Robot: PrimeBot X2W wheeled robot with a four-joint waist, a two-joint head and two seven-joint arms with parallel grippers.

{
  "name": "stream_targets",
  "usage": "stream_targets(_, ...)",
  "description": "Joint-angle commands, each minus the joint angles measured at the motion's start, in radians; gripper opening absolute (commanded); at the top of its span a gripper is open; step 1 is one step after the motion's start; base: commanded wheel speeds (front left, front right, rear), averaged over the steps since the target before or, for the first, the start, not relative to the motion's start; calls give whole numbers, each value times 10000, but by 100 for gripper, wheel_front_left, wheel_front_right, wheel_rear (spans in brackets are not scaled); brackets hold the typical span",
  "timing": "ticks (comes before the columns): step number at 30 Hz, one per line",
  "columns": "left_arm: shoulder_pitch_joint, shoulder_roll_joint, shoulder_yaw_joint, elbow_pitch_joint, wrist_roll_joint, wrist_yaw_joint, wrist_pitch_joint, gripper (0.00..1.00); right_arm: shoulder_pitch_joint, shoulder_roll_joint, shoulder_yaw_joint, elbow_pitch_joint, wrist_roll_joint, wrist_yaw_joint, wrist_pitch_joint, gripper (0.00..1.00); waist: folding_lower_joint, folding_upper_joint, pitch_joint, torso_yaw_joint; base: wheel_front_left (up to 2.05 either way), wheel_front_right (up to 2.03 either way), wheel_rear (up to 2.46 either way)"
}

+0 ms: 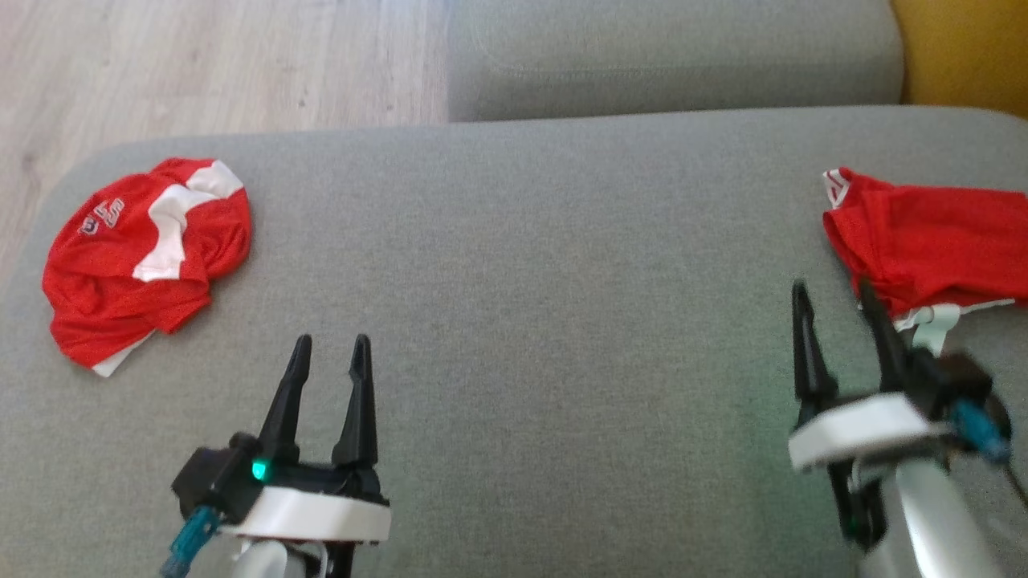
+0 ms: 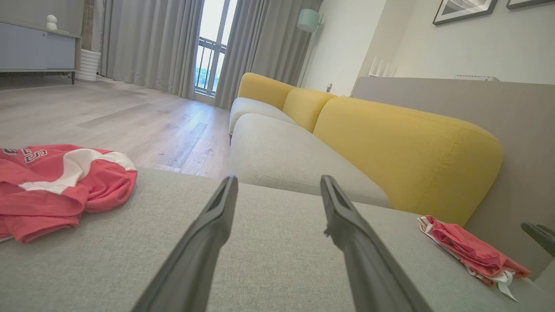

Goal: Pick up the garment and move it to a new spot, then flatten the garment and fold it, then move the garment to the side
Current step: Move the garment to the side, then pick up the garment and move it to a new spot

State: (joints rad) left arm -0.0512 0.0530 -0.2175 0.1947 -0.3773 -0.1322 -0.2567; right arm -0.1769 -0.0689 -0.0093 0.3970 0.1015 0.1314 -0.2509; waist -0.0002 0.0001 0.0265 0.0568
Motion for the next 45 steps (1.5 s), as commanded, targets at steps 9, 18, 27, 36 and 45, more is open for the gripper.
stream_targets(9, 175, -23, 515, -213, 65, 15, -51, 100, 1139, 182, 106, -1558, 368, -7, -107, 100, 2, -1, -265, -68, 0, 0, 0)
stream_targets(18, 196, -26, 640, -174, 48, 15, -51, 100, 1276, 185, 104, -1751, 579, -7, -108, 100, 2, -1, -309, -135, 0, 0, 0)
stream_targets(27, 97, -27, 557, -186, 65, 15, -51, 100, 1341, 186, 464, -1704, 760, -7, -108, 100, 2, -1, -359, 355, 0, 0, 0)
stream_targets(36, 251, -27, 776, -58, 211, 15, -51, 100, 1425, 186, 1142, -1518, 1005, -7, -108, 100, 2, -1, -420, 1827, 0, 0, 0)
stream_targets(45, 332, -27, 1054, -86, 327, 15, -51, 100, 1420, 187, 1750, -1336, 1227, -7, -108, 100, 2, -1, -411, 3114, 0, 0, 0)
